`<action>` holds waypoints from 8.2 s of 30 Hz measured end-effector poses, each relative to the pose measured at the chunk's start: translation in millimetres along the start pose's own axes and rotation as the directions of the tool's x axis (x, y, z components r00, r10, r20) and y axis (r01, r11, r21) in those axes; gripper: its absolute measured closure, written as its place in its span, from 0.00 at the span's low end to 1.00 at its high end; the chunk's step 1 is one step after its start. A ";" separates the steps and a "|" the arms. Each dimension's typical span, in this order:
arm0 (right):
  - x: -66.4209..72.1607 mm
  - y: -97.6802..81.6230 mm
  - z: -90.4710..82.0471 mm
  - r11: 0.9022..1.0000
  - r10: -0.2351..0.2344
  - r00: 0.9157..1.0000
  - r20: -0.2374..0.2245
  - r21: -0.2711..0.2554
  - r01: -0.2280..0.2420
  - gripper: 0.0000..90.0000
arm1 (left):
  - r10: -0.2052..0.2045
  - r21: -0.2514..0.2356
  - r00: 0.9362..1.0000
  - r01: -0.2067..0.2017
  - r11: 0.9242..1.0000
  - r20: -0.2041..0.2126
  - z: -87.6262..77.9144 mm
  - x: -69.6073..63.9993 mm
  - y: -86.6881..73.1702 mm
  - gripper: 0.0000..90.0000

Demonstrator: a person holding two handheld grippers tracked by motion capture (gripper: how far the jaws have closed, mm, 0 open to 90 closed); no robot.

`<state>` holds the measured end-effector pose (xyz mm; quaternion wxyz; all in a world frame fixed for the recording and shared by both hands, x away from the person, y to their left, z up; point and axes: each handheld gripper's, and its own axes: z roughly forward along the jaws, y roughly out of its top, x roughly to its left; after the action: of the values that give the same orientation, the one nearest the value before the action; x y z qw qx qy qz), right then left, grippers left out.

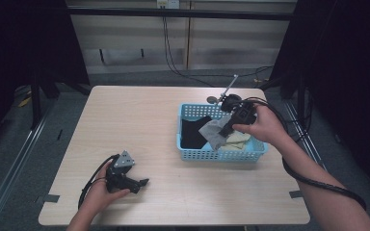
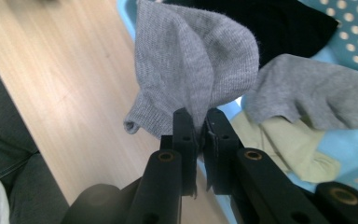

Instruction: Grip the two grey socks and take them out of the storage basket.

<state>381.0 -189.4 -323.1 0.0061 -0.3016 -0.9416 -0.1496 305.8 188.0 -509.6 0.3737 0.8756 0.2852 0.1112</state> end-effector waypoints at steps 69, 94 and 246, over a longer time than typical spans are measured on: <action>85.0 10.8 110.9 0.973 -0.207 0.973 -0.102 0.080 0.216 0.86 | 0.009 0.010 1.000 -0.009 1.000 0.003 -0.6 0.5 0.1 0.07; 50.8 1.3 57.9 0.995 -0.097 0.992 -0.074 0.017 0.099 0.51 | 0.008 0.010 1.000 -0.008 1.000 0.003 -0.6 0.4 0.1 0.07; -37.5 10.8 35.5 0.991 0.124 0.992 0.027 -0.045 -0.122 0.94 | -0.002 0.001 1.000 0.002 1.000 0.002 0.0 -0.2 -0.1 0.07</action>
<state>420.6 -192.2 -357.8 -0.0054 -0.3614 -0.9178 -0.1647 305.5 187.9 -509.7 0.3737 0.8756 0.2857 0.1100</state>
